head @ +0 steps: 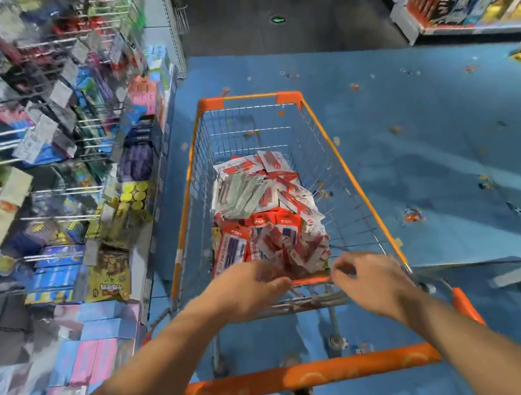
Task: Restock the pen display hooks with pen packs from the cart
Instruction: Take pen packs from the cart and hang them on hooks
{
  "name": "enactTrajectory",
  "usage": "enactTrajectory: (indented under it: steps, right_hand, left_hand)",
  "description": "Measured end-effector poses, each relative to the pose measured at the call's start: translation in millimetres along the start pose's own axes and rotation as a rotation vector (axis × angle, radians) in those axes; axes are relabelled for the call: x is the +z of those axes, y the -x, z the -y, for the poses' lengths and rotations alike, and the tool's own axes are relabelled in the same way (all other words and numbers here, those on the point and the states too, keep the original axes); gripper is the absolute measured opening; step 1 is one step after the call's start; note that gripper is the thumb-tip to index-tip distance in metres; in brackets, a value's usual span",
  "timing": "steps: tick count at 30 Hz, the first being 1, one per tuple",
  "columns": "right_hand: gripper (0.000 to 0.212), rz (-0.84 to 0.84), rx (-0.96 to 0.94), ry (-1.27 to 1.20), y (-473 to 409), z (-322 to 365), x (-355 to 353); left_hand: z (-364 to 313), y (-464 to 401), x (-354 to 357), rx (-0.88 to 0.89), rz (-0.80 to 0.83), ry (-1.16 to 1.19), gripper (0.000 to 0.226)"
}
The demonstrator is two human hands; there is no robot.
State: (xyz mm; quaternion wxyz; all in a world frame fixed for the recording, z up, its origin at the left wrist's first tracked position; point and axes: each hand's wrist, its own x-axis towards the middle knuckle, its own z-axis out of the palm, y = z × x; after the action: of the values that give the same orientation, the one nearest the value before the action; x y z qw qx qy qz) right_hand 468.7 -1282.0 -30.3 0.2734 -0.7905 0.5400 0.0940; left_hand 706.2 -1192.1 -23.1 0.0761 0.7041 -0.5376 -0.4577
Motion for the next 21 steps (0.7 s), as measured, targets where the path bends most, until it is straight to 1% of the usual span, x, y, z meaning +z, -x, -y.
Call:
enactTrajectory:
  steps: [3, 6, 9, 10, 11, 12, 15, 17, 19, 21]
  right_hand:
    - [0.016, 0.079, -0.03, -0.091, -45, -4, -1]
    - [0.019, 0.189, -0.104, -0.075, -97, -6, 0]
    - [0.025, 0.22, -0.134, -0.015, -153, -5, 14]
    - [0.028, 0.227, -0.132, -0.004, -172, -5, 23]
    - [0.034, 0.237, -0.121, -0.01, -189, -4, 35]
    - [0.044, 0.249, -0.112, -0.027, -205, -3, 47]
    - [0.087, 0.25, -0.174, -0.026, -242, 2, 82]
    - [0.106, 0.302, -0.203, -0.012, -260, 1, 104]
    - [0.117, 0.383, -0.222, 0.021, -273, -4, 124]
    - [0.116, 0.383, -0.275, 0.095, -282, -14, 138]
  left_hand:
    - [0, -30, -12, -0.134, -0.085, 0.088, 0.04]
    - [2, -65, -19, -0.244, -0.126, 0.143, 0.034]
    - [6, -93, -21, -0.327, -0.126, 0.211, 0.048]
    - [8, -100, -21, -0.353, -0.136, 0.219, 0.05]
    - [11, -106, -21, -0.385, -0.147, 0.227, 0.048]
    - [15, -111, -19, -0.415, -0.151, 0.234, 0.044]
    - [29, -127, -11, -0.489, -0.143, 0.316, 0.037]
    - [37, -134, -5, -0.573, -0.155, 0.409, 0.034]
    - [43, -138, 1, -0.633, -0.185, 0.473, 0.037]
    - [49, -142, 6, -0.658, -0.195, 0.498, 0.029]
